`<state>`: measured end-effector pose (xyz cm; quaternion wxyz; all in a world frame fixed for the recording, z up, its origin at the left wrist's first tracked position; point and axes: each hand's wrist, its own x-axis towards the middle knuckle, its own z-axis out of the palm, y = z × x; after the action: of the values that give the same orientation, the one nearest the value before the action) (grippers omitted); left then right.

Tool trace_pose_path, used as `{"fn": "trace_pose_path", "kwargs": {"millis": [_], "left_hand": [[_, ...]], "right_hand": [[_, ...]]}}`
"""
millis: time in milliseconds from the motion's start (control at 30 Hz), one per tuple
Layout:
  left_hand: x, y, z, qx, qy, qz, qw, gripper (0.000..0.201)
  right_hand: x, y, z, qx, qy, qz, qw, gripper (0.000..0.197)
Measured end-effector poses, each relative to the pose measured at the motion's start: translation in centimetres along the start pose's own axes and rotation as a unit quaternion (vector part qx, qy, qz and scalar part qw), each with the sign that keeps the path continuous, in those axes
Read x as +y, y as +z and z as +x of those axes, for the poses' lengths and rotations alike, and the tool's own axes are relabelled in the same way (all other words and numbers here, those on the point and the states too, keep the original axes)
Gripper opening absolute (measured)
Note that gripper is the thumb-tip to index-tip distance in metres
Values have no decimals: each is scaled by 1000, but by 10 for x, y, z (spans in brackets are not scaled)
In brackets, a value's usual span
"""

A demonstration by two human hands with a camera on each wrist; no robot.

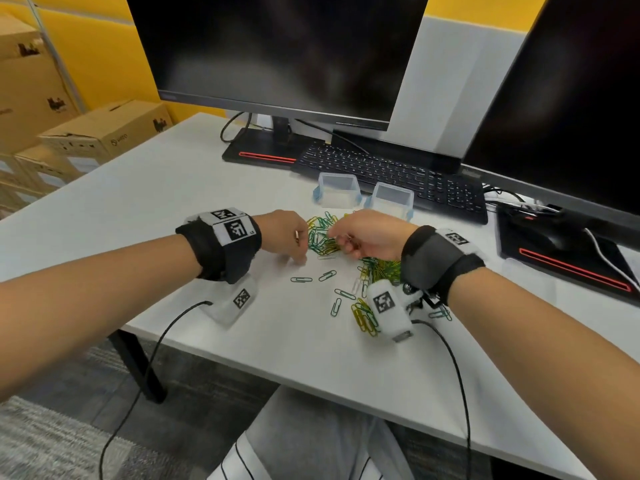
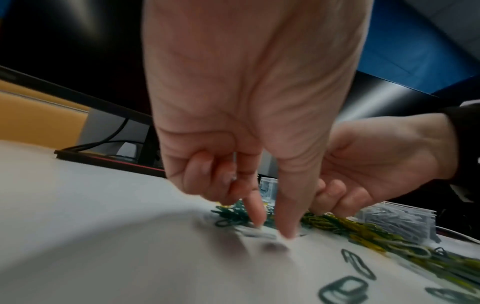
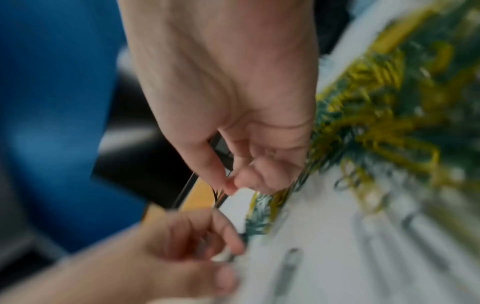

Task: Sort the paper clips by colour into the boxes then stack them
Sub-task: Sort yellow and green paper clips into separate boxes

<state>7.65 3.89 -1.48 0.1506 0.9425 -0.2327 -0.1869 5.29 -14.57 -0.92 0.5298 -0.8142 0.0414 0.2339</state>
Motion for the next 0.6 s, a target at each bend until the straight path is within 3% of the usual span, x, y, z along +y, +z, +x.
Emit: {"fn": "trace_pose_path", "kwargs": {"millis": [33, 100, 300, 400, 433, 467, 500, 567, 600], "left_hand": [[0, 1, 1, 4, 4, 9, 1000, 18], [1, 2, 2, 5, 12, 19, 1000, 10], [6, 0, 3, -1, 23, 10, 1000, 8], [14, 1, 3, 12, 17, -134, 991, 7], [18, 2, 2, 6, 1, -230, 973, 11], [20, 1, 1, -12, -20, -340, 940, 14], [22, 1, 0, -37, -40, -445, 894, 18], [25, 2, -1, -85, -64, -568, 816, 23], [27, 4, -1, -102, -70, -581, 805, 21]], "right_hand": [[0, 3, 1, 23, -23, -146, 989, 15], [1, 11, 2, 43, -68, -345, 935, 20], [-3, 28, -1, 11, -79, -529, 845, 26], [-6, 23, -7, -14, -65, -574, 816, 27], [-5, 18, -9, -11, -63, -569, 820, 28], [-3, 12, -11, -1, -65, -535, 842, 28], [0, 4, -13, 8, -69, -454, 888, 25], [8, -9, -18, -7, -74, -160, 984, 17], [12, -15, -21, -22, -68, 4, 997, 16]]}}
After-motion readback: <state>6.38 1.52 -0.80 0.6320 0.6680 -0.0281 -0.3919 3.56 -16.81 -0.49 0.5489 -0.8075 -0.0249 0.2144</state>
